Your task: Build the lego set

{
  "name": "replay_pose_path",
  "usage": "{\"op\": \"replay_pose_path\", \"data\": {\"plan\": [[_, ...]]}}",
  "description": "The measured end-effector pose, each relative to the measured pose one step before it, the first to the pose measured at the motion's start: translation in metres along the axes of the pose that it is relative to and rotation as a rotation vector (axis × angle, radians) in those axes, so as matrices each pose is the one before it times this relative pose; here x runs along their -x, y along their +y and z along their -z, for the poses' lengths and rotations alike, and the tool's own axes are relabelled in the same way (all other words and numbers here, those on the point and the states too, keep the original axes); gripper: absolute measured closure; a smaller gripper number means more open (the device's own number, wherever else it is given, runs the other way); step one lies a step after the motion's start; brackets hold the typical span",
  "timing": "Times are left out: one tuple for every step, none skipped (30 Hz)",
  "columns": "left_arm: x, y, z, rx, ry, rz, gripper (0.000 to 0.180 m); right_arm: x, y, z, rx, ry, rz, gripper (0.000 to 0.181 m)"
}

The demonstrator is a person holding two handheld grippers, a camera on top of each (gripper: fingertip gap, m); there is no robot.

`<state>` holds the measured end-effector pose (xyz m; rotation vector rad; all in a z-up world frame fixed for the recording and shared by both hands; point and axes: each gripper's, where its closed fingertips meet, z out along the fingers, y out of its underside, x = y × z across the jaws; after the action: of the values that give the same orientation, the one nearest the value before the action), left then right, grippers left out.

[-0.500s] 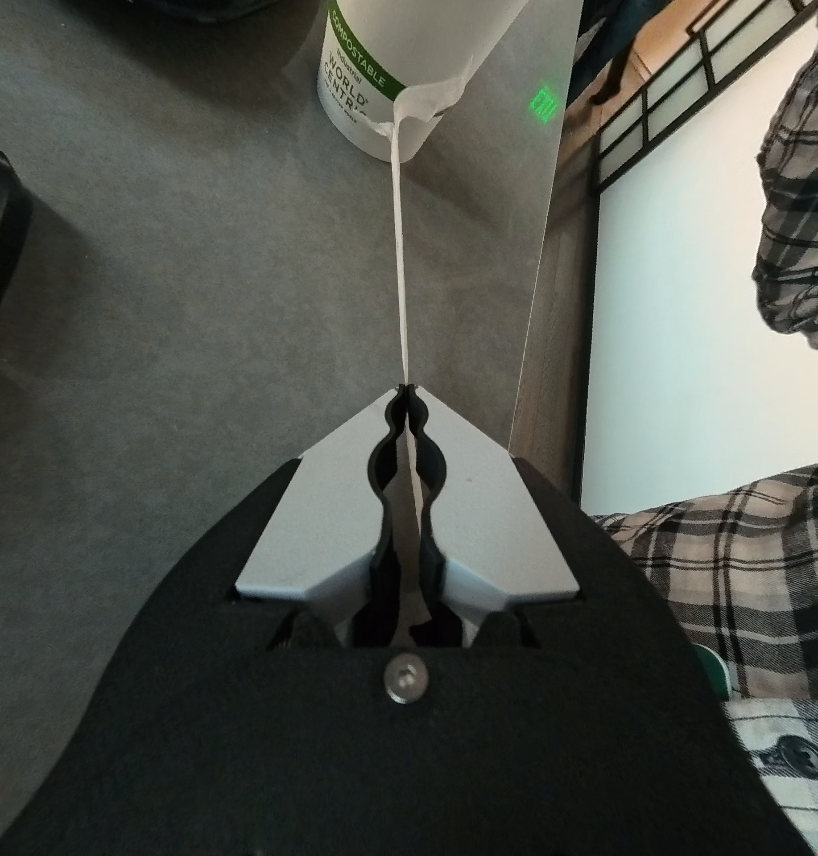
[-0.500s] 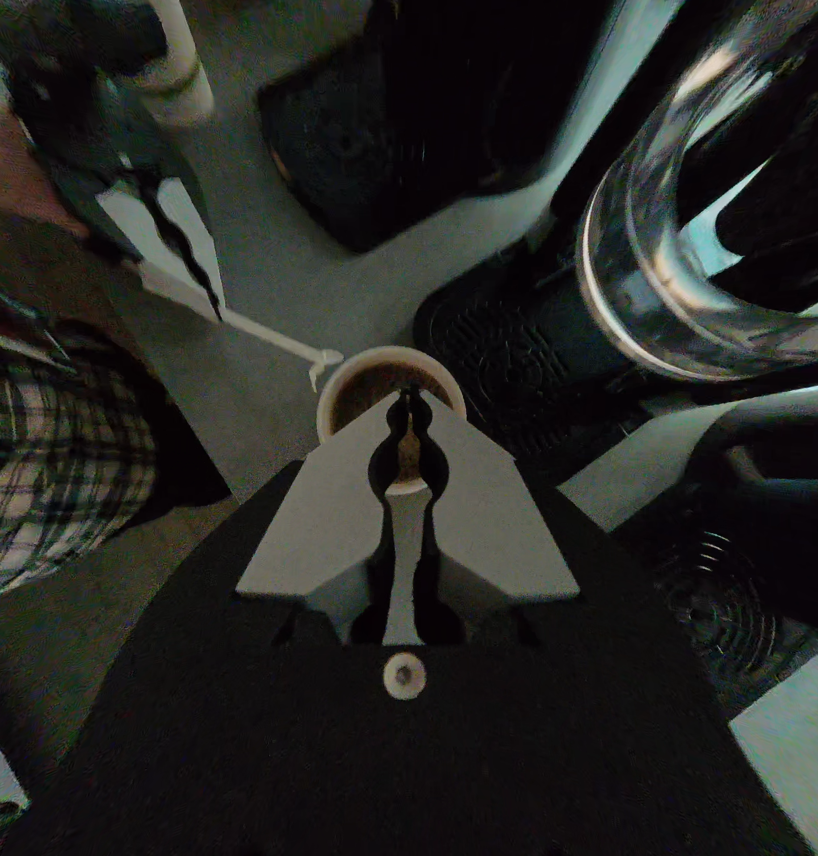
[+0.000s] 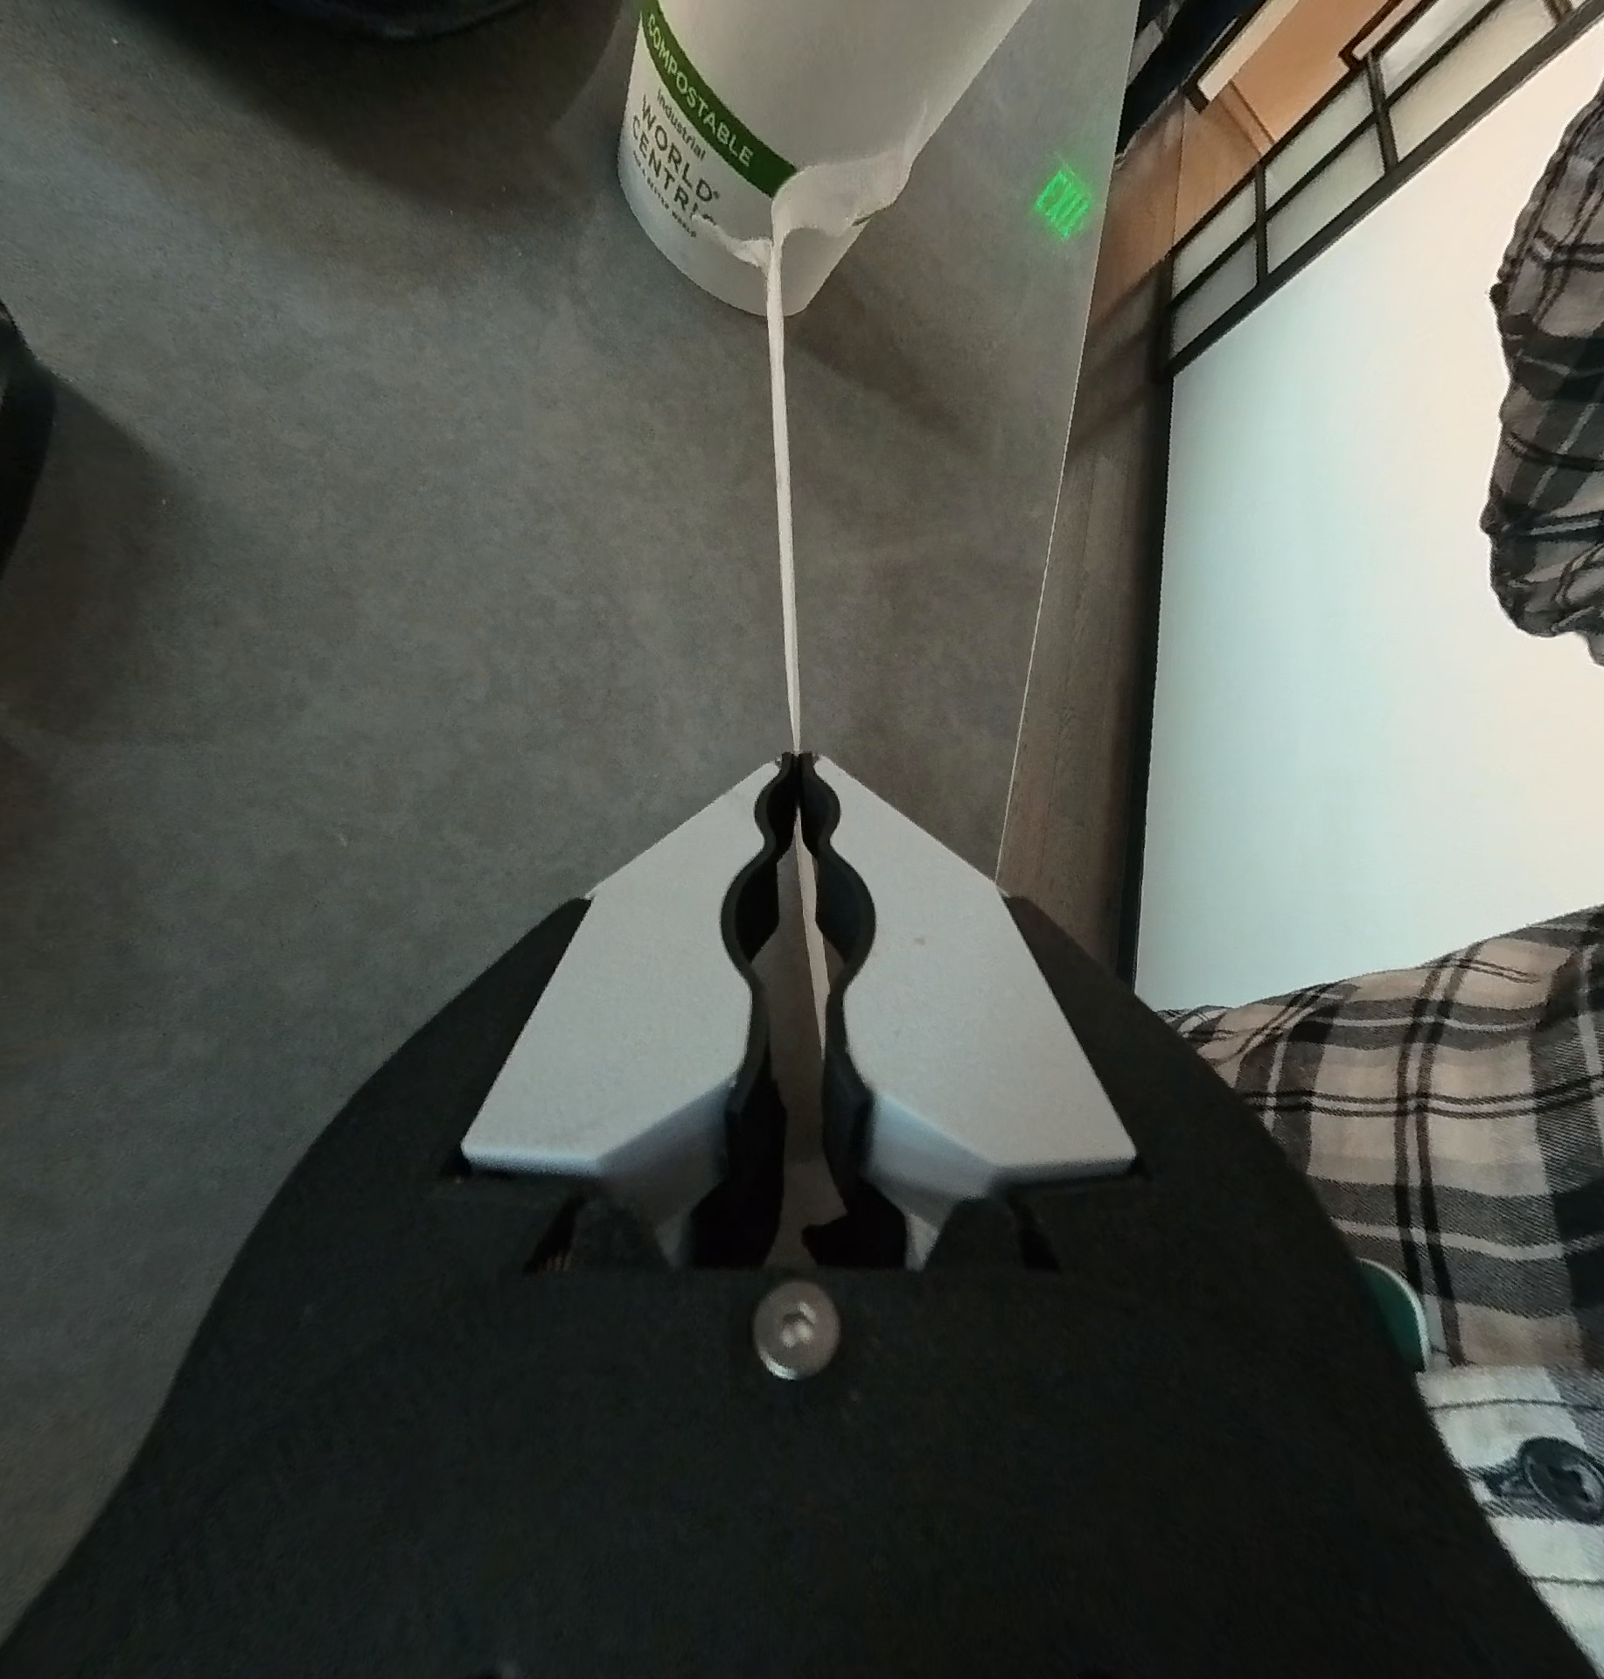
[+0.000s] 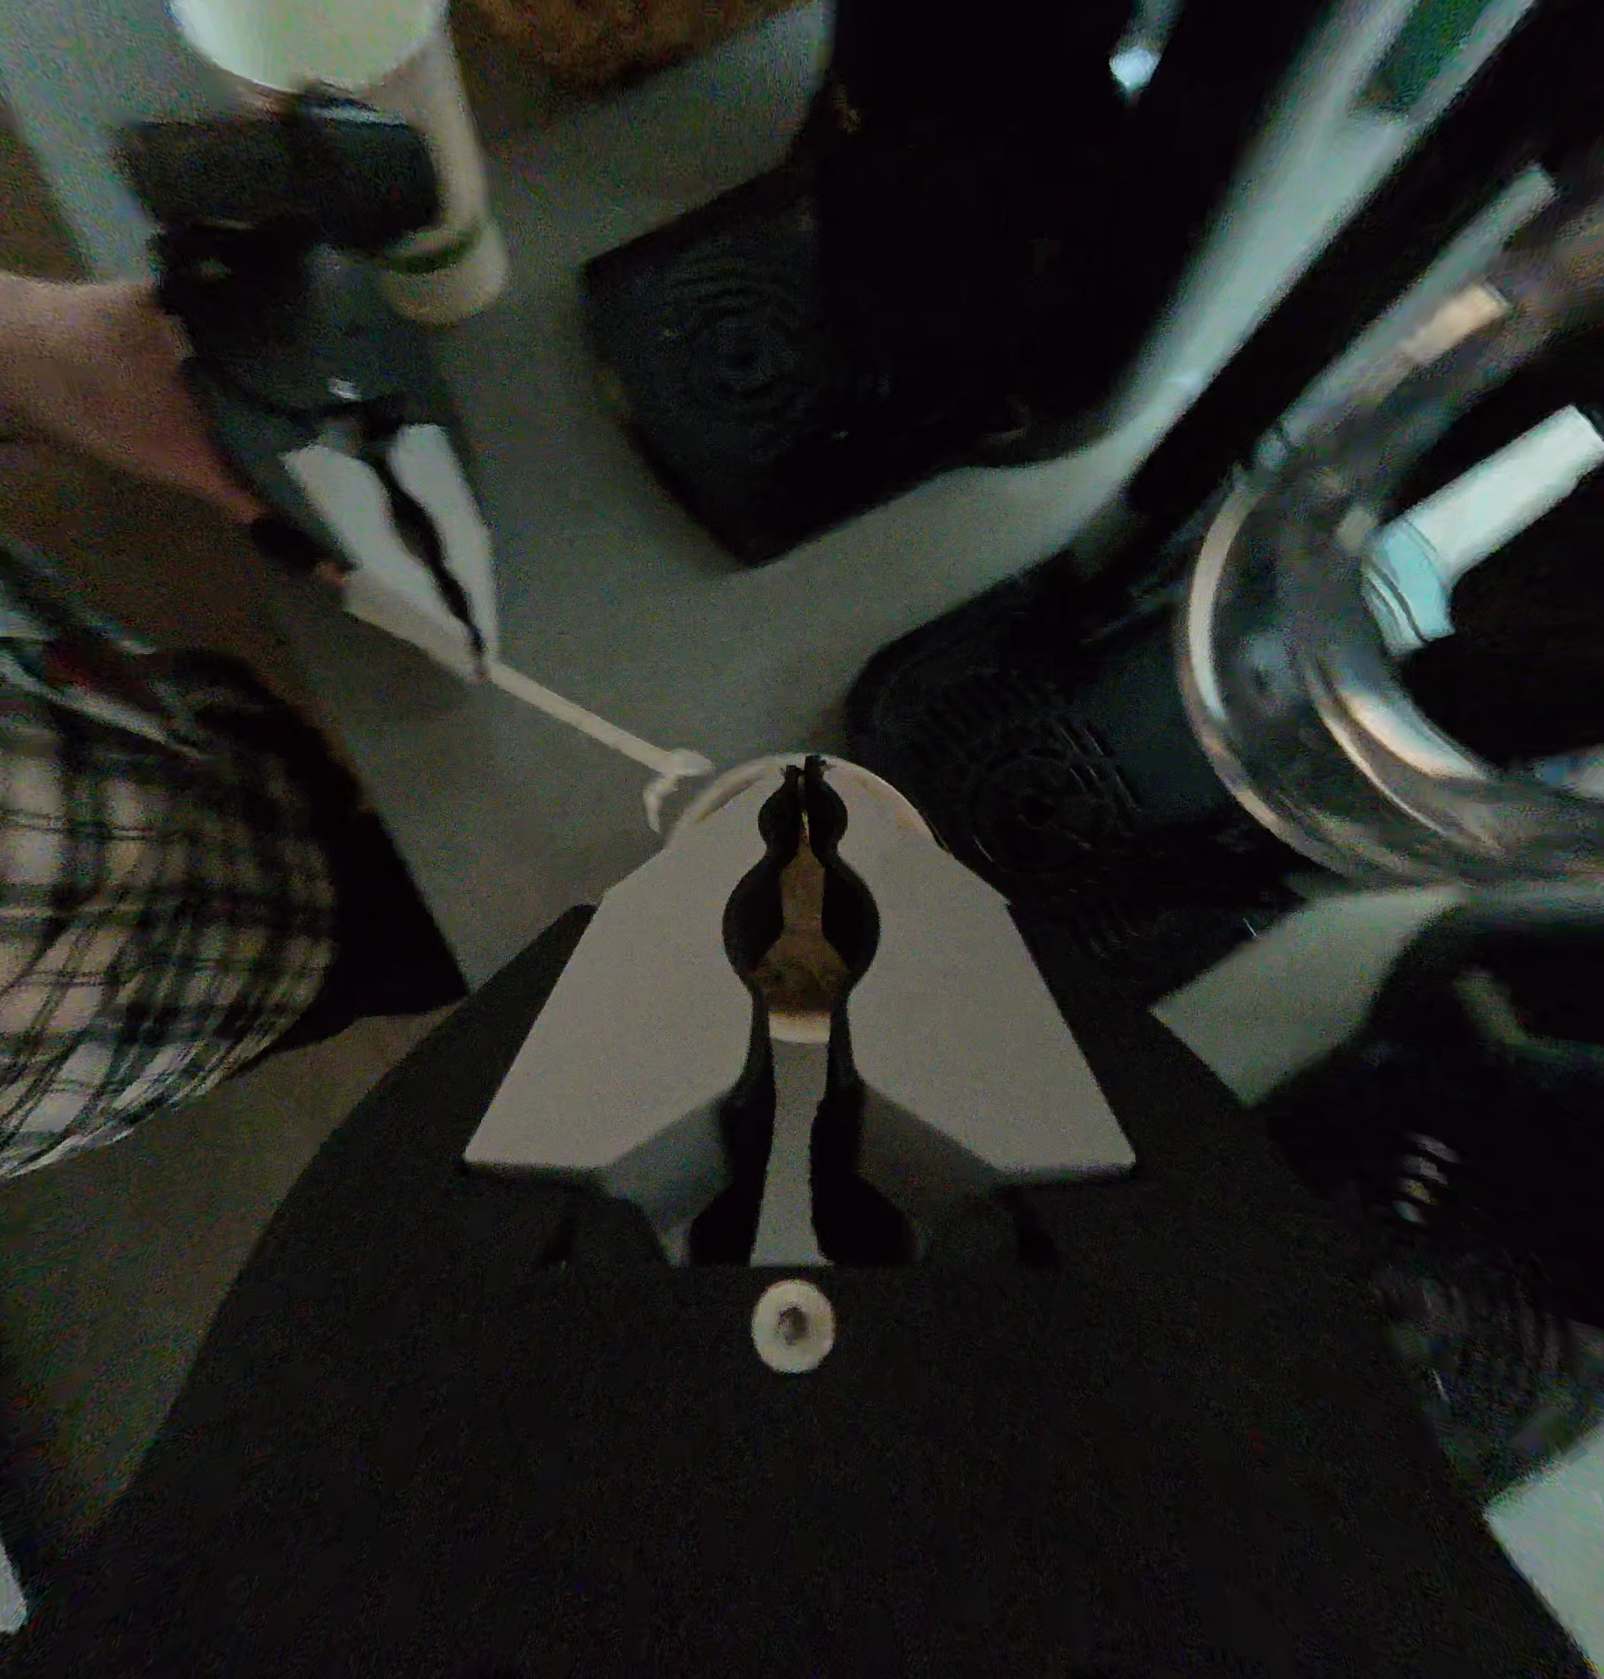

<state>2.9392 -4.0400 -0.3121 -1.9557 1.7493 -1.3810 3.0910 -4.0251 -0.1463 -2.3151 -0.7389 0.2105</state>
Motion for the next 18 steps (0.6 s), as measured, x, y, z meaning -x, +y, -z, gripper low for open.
{"op": "replay_pose_path", "data": {"plan": [[0.00001,-0.00022,0.00011,-0.0019,-0.0002,0.0004,0.180,-0.00841,0.00940,0.00183,0.0436,0.0340,-0.0200,0.181],[0.00002,-0.00035,0.00039,-0.0031,-0.0002,-0.0004,0.180,-0.00160,0.00572,0.00359,0.0182,0.0014,-0.0068,0.181],[-0.00002,-0.00018,0.00021,-0.0026,0.0001,-0.0001,0.180,0.01006,0.00133,0.00378,-0.0017,-0.0592,0.0038,0.181],[-0.00010,-0.00019,0.00015,-0.0014,-0.0001,-0.0001,0.180,0.01170,-0.00165,0.00095,-0.0095,-0.0522,0.0344,0.181],[-0.00007,0.00021,-0.00008,0.0013,0.0005,-0.0003,0.180,0.00548,-0.00516,-0.00165,-0.0159,-0.0176,0.0256,0.181],[-0.00012,0.00028,-0.00034,0.0031,0.0008,-0.0002,0.180,-0.00492,-0.00661,-0.00207,-0.0208,0.0300,-0.0045,0.181],[-0.00001,0.00028,-0.00020,0.0023,0.0005,-0.0001,0.180,-0.01101,-0.00277,-0.00079,-0.0082,0.0540,-0.0206,0.181],[-0.00002,0.00000,-0.00004,0.0005,0.0002,0.0001,0.180,-0.00995,0.00552,0.00000,0.0287,0.0445,-0.0151,0.181],[0.00001,-0.00019,0.00013,-0.0016,-0.0001,0.0002,0.180,-0.00656,0.01064,0.00062,0.0523,0.0301,-0.0068,0.181],[0.00002,-0.00025,0.00035,-0.0029,-0.0001,0.0002,0.180,0.00246,0.00323,0.00305,0.0052,-0.0152,0.0006,0.181],[0.00005,-0.00020,0.00026,-0.0025,0.0000,0.0003,0.180,0.01170,0.00007,0.00309,-0.0092,-0.0601,0.0175,0.181],[-0.00002,-0.00005,0.00001,-0.0008,0.0000,0.0001,0.180,0.01186,-0.00236,0.00077,-0.0140,-0.0531,0.0326,0.181],[-0.00007,0.00010,-0.00004,0.0010,0.0001,-0.0003,0.180,0.00612,-0.00690,-0.00124,-0.0294,-0.0235,0.0220,0.181],[-0.00001,0.00023,-0.00027,0.0025,0.0005,0.0001,0.180,-0.00291,-0.00781,-0.00192,-0.0315,0.0162,-0.0048,0.181],[-0.00008,0.00023,-0.00027,0.0025,0.0009,0.0003,0.180,-0.00981,-0.00199,-0.00111,-0.0053,0.0478,-0.0213,0.181],[-0.00008,0.00015,-0.00005,0.0011,0.0007,0.0006,0.180,-0.01028,0.00685,-0.00035,0.0358,0.0469,-0.0173,0.181],[0.00005,-0.00011,0.00004,-0.0011,0.0000,0.0002,0.180,-0.00583,0.01161,-0.00007,0.0568,0.0247,-0.0091,0.181],[-0.00001,-0.00022,0.00027,-0.0024,-0.0002,-0.0003,0.180,0.00388,0.00097,0.00304,-0.0079,-0.0261,0.0004,0.181]]}}
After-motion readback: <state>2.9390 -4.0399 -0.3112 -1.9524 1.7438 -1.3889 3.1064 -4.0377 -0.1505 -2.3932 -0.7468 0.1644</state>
